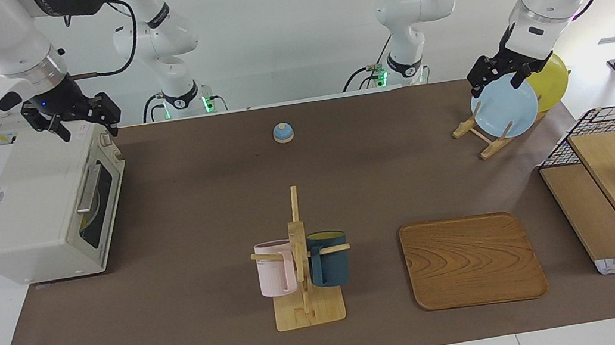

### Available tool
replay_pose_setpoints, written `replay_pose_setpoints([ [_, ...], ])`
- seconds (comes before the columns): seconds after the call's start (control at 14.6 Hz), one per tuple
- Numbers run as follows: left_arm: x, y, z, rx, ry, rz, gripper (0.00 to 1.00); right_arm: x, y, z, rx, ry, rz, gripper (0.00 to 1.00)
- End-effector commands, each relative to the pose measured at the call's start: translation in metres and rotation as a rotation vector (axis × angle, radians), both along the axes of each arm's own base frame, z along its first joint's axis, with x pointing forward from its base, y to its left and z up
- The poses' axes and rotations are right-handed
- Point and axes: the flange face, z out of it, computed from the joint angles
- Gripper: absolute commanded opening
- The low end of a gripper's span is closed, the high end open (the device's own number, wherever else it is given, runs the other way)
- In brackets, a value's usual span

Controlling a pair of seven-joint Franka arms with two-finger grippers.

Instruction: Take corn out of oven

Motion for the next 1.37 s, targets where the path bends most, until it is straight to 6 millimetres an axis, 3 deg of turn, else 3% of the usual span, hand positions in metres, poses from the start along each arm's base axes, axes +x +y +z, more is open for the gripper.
replay_pose_setpoints([
  [0.0, -0.003, 0.003, 0.004, -0.005, 0.008, 0.008, 1.00, 0.005, -0.001, 0.001, 0.029, -0.012, -0.013, 1.00],
  [0.48, -0.004, 0.003, 0.005, -0.005, 0.006, 0.008, 1.00, 0.004, 0.006, -0.001, 0.027, -0.013, 0.002, 1.00],
  [0.55, -0.003, 0.003, 0.004, -0.005, 0.008, 0.008, 1.00, 0.006, 0.002, -0.008, 0.029, -0.030, -0.001, 0.96],
  [0.62, -0.004, 0.003, 0.005, -0.005, 0.006, 0.008, 1.00, 0.002, 0.001, -0.018, 0.033, -0.046, 0.020, 0.36],
  [0.68, -0.004, 0.003, 0.005, -0.005, 0.006, 0.008, 1.00, -0.002, 0.001, -0.028, 0.038, -0.052, 0.073, 0.09],
  [0.75, -0.003, 0.003, 0.004, -0.005, 0.008, 0.008, 1.00, -0.004, 0.000, -0.035, 0.039, -0.071, 0.099, 0.00],
  [0.96, -0.004, 0.003, 0.005, -0.005, 0.006, 0.008, 1.00, -0.016, -0.017, -0.077, 0.036, -0.101, 0.076, 0.00],
  [1.16, -0.003, 0.003, 0.004, -0.005, 0.008, 0.008, 1.00, -0.021, -0.028, -0.104, 0.016, -0.105, 0.055, 0.00],
  [1.3, -0.004, 0.003, 0.005, -0.005, 0.008, 0.008, 1.00, -0.021, -0.048, -0.122, 0.010, -0.110, 0.018, 0.00],
])
